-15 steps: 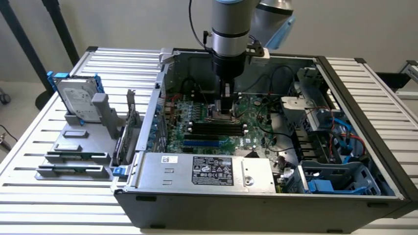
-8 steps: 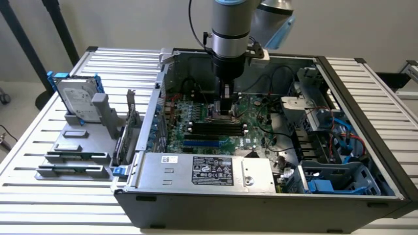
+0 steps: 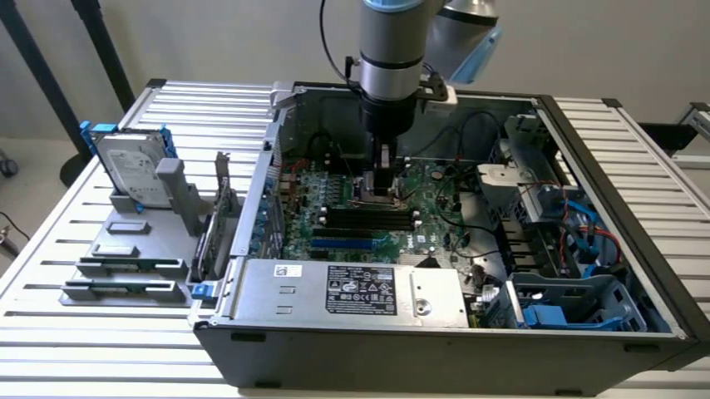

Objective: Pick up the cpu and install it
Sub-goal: 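Place the cpu into insertion slot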

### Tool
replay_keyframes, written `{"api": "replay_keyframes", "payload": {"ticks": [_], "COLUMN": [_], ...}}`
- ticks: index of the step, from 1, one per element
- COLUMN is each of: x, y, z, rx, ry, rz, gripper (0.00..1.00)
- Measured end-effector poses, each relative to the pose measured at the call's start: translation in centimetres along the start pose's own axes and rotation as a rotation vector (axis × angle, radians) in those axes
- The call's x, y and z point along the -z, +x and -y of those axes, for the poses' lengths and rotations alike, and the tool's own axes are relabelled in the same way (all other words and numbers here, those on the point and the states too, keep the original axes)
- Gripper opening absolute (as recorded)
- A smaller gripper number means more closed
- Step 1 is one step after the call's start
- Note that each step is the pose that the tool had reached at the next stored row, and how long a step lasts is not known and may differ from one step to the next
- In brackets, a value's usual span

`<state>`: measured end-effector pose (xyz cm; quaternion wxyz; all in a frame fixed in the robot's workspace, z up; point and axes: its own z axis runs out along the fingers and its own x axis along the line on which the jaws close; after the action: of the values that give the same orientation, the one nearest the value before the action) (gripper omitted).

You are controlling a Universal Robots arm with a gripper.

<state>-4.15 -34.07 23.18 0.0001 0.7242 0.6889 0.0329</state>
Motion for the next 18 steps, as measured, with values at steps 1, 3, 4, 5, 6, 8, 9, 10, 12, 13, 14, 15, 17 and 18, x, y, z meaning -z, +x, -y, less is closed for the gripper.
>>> {"api": "replay_keyframes", "payload": {"ticks": [1, 3, 4, 5, 6, 8, 9, 10, 12, 13, 14, 15, 17, 18], "x": [-0.05, -0.17, -0.23, -0.29, -0.36, -0.51, -0.6, -0.69, -0.85, -0.94, -1.0, -1.05, -1.12, -1.16], "y": [0.0, 0.0, 0.0, 0.0, -0.1, -0.1, -0.1, -0.2, -0.2, -0.3, -0.3, -0.3, -0.4, -0.4], "z": [0.0, 0.01, 0.01, 0.01, 0.02, 0.05, 0.08, 0.1, 0.14, 0.16, 0.17, 0.18, 0.18, 0.18], "rx": [0.002, 0.006, 0.009, 0.012, 0.014, 0.021, 0.025, 0.028, 0.036, 0.04, 0.043, 0.045, 0.046, 0.046], "ry": [0.0007, 0.0016, 0.0021, 0.0024, 0.0027, 0.0034, 0.0036, 0.0039, 0.0046, 0.0049, 0.0052, 0.0054, 0.0055, 0.0056], "rz": [-0.0026, -0.0083, -0.0115, -0.0145, -0.0179, -0.0247, -0.0279, -0.0305, -0.0348, -0.0369, -0.0385, -0.0401, -0.0437, -0.0455], "gripper": [0.55, 0.55, 0.55, 0.55, 0.55, 0.55, 0.55, 0.55, 0.55, 0.55, 0.55, 0.55, 0.55, 0.55]}}
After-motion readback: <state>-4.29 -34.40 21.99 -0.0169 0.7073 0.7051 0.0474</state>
